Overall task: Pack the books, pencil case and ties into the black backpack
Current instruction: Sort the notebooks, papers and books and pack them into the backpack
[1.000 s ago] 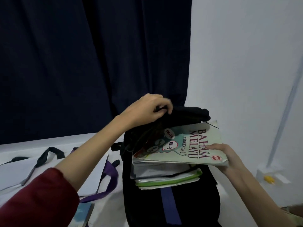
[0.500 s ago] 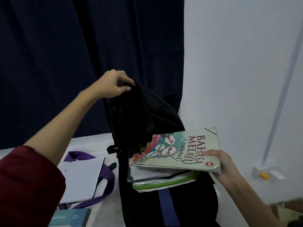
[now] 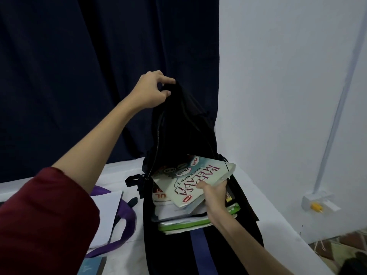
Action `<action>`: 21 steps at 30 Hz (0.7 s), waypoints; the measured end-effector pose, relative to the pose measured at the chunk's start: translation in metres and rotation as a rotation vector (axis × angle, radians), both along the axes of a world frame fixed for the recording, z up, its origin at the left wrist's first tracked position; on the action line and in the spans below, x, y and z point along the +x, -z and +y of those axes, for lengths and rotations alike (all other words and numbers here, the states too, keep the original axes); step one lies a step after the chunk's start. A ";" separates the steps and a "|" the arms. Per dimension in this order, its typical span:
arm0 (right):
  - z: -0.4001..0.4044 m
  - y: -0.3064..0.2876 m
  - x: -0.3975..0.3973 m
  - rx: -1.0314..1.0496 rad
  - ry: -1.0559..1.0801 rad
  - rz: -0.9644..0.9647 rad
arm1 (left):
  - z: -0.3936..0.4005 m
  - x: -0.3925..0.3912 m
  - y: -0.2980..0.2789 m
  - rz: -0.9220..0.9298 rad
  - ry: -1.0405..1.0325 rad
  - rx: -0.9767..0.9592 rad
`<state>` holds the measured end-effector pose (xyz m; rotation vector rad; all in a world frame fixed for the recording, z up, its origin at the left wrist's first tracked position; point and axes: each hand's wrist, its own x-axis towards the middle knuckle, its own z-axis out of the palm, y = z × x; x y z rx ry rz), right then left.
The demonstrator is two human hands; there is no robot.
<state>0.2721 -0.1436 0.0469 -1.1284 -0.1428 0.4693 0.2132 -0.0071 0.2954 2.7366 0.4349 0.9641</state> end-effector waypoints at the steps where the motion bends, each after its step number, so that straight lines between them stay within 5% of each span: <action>1: 0.000 0.002 0.000 0.000 -0.007 0.002 | -0.001 -0.002 0.002 -0.001 0.009 0.005; 13: 0.009 0.004 -0.040 0.077 0.235 0.160 | -0.012 -0.019 0.009 0.011 0.087 0.061; 21: 0.011 0.006 -0.036 -0.188 0.022 0.098 | -0.015 -0.023 0.010 0.041 0.088 0.066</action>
